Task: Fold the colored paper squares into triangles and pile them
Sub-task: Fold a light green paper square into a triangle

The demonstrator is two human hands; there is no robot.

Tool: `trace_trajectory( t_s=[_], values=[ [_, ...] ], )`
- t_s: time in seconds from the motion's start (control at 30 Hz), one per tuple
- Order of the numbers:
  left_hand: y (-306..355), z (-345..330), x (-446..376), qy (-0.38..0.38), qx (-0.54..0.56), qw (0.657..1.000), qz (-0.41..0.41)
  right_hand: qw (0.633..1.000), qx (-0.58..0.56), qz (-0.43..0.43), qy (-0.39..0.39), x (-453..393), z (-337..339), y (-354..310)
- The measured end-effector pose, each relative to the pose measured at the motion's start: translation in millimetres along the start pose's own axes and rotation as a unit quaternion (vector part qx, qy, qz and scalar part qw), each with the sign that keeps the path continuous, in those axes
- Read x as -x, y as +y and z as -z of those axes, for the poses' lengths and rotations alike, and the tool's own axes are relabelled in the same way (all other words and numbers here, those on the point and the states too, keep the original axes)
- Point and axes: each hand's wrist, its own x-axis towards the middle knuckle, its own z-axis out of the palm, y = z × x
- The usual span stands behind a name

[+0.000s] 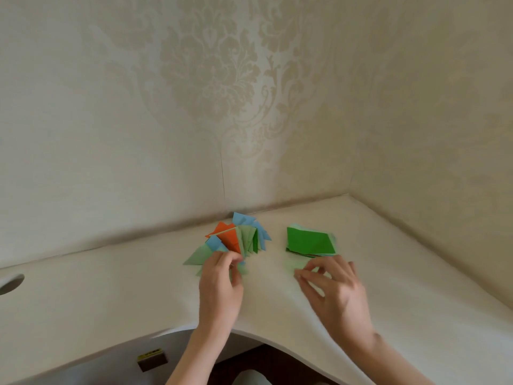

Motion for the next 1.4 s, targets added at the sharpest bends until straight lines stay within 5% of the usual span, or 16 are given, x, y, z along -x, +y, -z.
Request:
trace_trajectory(
  t_s=[0.33,0.8,1.1,1.4],
  values=[
    [23,-23,24,-0.263,0.110,0.955,-0.088,0.967,-0.102,-0.115,-0.205,26,-22,24],
    [26,-50,9,-0.221,0.064,0.972,-0.043,0.943,-0.180,-0.221,-0.173,13,-29,27],
    [30,-49,6,-0.240,0.086,0.966,0.032,0.902,-0.229,-0.275,-0.240,8,-30,34],
    [21,-37,9,-0.219,0.144,0.965,0.000,0.929,-0.176,-0.222,-0.239,14,-26,32]
  ],
)
